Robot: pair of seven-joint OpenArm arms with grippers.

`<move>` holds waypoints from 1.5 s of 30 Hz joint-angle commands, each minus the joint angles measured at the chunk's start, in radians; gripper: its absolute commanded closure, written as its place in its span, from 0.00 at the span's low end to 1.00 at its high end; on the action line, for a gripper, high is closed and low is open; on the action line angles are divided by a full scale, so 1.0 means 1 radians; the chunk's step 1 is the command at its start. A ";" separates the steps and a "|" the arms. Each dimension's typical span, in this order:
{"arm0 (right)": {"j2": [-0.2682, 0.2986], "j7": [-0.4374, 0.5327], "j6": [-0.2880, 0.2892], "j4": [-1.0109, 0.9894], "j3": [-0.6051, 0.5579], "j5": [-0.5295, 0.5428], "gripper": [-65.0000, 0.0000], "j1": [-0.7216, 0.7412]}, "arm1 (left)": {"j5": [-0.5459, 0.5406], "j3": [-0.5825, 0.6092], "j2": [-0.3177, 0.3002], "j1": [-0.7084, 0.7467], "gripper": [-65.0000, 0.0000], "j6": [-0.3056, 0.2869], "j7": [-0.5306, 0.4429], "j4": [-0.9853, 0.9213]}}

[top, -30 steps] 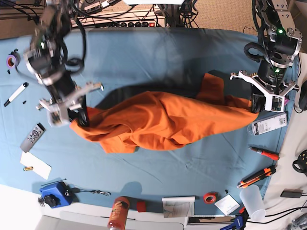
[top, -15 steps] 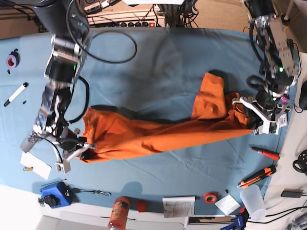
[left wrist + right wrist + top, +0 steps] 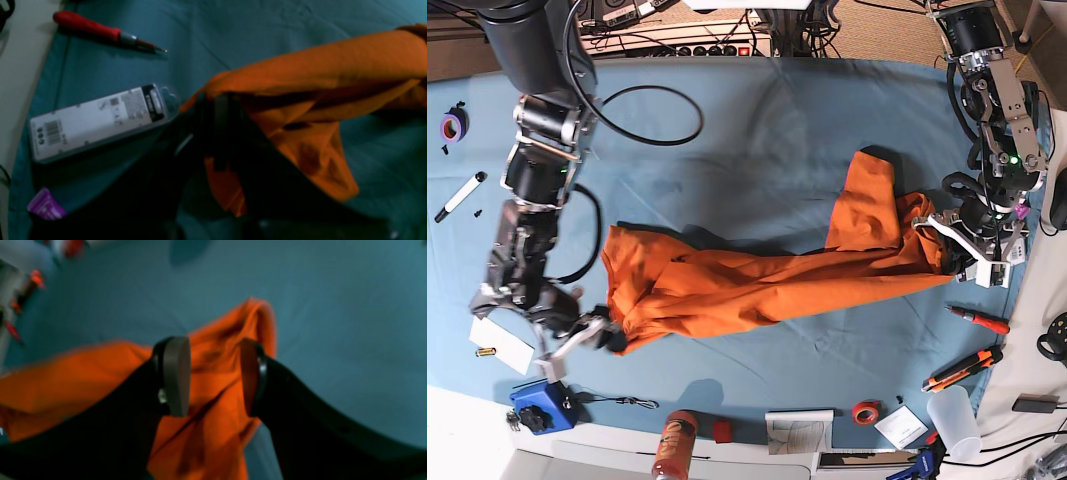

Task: Layout the t-shirt on the table in an organized manner, then fold the t-shirt properly
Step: 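Drag the grasped t-shirt edge away from the left gripper with the right gripper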

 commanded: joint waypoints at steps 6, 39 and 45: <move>0.018 -0.242 0.133 0.175 0.207 0.215 0.62 0.026 | -0.011 -0.003 -0.009 -0.016 1.00 0.000 -0.020 0.019; -0.153 -0.034 0.136 0.217 -0.065 0.047 0.62 -0.246 | -0.056 -0.003 -0.008 -0.013 1.00 0.000 -0.019 0.019; -0.153 -0.034 0.136 0.217 -0.066 0.041 1.00 -0.246 | -0.057 -0.003 -0.008 -0.013 1.00 0.000 -0.019 0.019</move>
